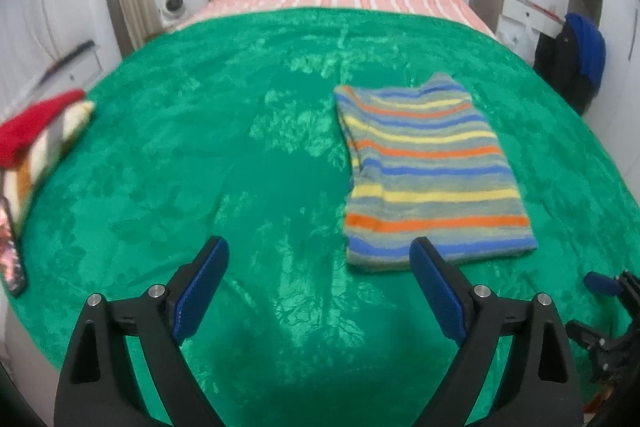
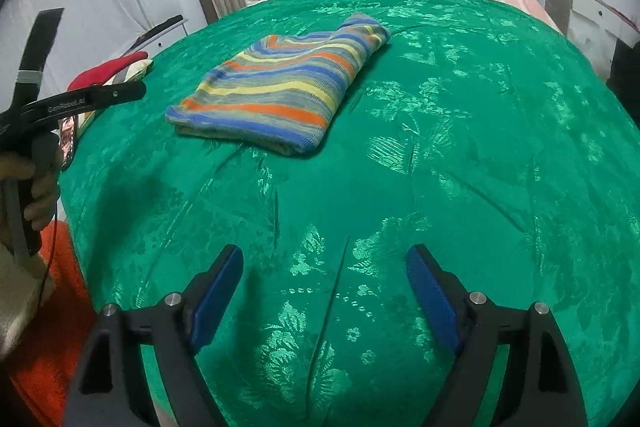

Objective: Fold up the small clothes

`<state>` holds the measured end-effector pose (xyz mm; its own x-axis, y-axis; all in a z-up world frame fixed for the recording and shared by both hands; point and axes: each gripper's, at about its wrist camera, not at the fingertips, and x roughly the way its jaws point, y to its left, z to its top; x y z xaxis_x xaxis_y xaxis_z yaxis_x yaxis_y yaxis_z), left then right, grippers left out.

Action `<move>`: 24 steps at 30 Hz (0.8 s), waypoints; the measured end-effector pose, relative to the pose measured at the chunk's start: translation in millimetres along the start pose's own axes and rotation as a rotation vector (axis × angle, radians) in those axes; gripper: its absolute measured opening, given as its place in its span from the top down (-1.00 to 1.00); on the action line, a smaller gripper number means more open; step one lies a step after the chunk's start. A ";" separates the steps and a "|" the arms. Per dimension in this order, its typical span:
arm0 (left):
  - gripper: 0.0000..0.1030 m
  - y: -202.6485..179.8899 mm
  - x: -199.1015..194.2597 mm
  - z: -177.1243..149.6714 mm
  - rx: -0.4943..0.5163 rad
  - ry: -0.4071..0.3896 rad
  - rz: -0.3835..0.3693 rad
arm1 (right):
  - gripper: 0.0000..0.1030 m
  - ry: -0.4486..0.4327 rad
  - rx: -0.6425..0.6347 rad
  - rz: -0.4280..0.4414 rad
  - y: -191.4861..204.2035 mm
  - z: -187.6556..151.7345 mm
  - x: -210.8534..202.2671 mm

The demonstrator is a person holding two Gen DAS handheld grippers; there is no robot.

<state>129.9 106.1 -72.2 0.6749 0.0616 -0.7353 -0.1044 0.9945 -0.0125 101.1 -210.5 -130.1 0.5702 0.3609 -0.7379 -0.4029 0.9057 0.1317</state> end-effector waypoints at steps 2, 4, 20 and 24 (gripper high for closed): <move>-0.80 13.0 9.0 9.0 -0.046 0.015 -0.081 | -0.62 -0.003 0.007 0.009 -1.8 4.5 0.9; -0.83 25.1 20.8 23.5 -0.099 0.012 -0.166 | -0.62 -0.009 0.037 0.025 -7.4 16.9 3.7; 0.69 -7.4 167.1 86.8 -0.077 0.334 -0.324 | 0.17 0.101 0.430 0.263 -53.6 181.3 165.0; 0.76 -20.9 146.0 86.3 -0.025 0.249 -0.253 | 0.47 0.065 0.096 -0.016 11.5 189.6 154.6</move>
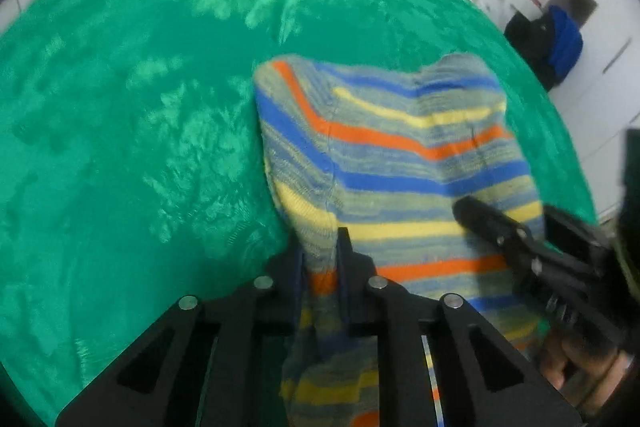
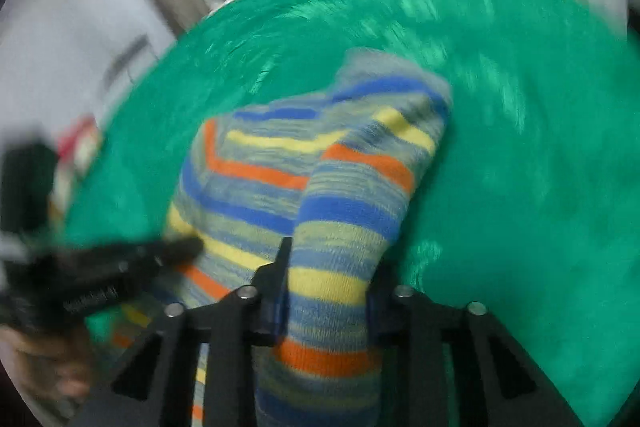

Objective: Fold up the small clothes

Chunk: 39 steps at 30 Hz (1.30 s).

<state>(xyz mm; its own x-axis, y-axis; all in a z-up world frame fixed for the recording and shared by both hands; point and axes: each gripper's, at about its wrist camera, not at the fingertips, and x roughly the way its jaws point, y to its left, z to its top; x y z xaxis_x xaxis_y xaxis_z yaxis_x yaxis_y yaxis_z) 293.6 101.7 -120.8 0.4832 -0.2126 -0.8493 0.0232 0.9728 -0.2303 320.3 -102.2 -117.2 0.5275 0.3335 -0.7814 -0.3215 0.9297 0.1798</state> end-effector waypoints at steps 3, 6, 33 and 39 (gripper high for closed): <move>0.77 -4.6 -36.1 -0.1 0.018 -0.092 -0.013 | 0.49 -0.127 -0.163 -0.060 38.4 -5.6 -35.2; 0.76 -10.8 -69.4 5.0 0.052 -0.183 0.021 | 0.49 -0.220 -0.194 -0.029 55.0 -4.0 -63.7; -1.00 -84.1 -208.6 -184.1 0.086 -0.510 0.459 | -0.99 -0.294 -0.143 -0.155 51.3 -172.7 -216.2; -1.00 -87.4 -218.7 -189.9 0.058 -0.400 0.360 | -0.99 -0.240 -0.130 -0.186 73.4 -163.8 -234.8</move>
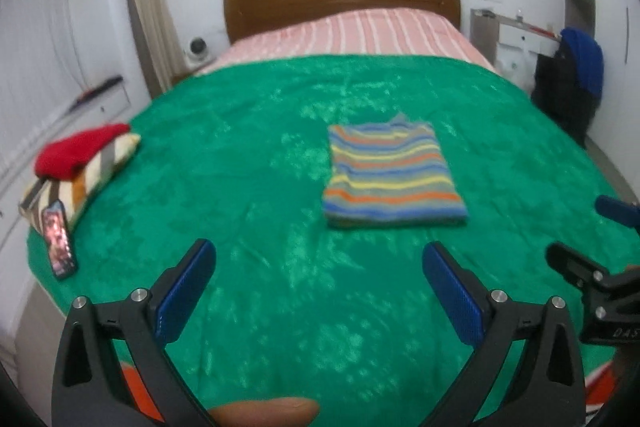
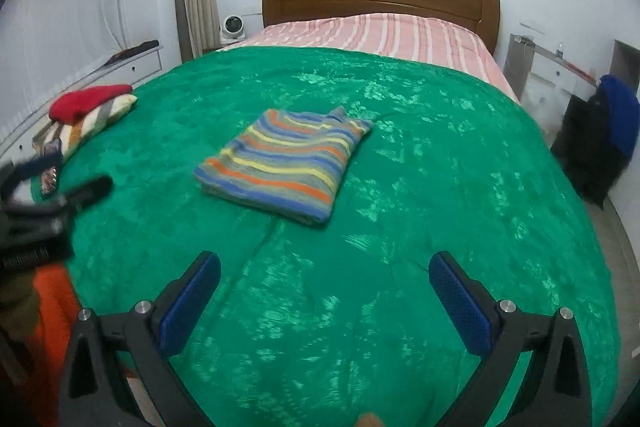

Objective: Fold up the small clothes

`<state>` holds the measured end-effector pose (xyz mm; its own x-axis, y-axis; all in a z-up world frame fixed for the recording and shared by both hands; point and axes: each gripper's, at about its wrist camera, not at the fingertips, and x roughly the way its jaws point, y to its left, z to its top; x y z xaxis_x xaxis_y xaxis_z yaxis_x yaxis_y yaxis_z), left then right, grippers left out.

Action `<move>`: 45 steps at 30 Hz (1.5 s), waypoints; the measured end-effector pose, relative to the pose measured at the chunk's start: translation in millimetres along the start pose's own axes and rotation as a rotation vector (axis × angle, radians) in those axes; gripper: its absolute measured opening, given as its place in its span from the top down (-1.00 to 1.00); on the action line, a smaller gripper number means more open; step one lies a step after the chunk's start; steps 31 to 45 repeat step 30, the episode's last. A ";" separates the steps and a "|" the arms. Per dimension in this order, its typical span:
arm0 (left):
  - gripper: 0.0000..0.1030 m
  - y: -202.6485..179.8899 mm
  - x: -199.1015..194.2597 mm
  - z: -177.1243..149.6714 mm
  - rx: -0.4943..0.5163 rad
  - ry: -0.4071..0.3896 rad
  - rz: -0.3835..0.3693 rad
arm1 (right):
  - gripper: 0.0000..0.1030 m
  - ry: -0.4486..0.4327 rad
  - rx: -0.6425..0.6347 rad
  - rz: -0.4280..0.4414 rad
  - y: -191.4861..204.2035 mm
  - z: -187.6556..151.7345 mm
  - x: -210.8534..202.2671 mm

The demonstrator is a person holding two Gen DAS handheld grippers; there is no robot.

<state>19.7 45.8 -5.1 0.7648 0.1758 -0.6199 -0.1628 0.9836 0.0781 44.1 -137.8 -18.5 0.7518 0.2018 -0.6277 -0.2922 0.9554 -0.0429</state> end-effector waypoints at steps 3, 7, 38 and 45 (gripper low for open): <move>-1.00 0.1 -6.5 2.0 -0.009 0.011 -0.017 | -0.99 -0.001 0.020 0.012 -2.2 3.0 -11.1; -1.00 -4.9 -11.8 1.3 0.011 0.015 -0.003 | -0.99 0.032 0.020 -0.006 6.1 2.4 -14.6; -0.99 -6.6 -8.2 -4.9 -0.013 0.069 0.017 | -0.99 0.026 0.017 -0.056 5.9 -4.7 -21.8; -0.99 -6.6 -8.2 -4.9 -0.013 0.069 0.017 | -0.99 0.026 0.017 -0.056 5.9 -4.7 -21.8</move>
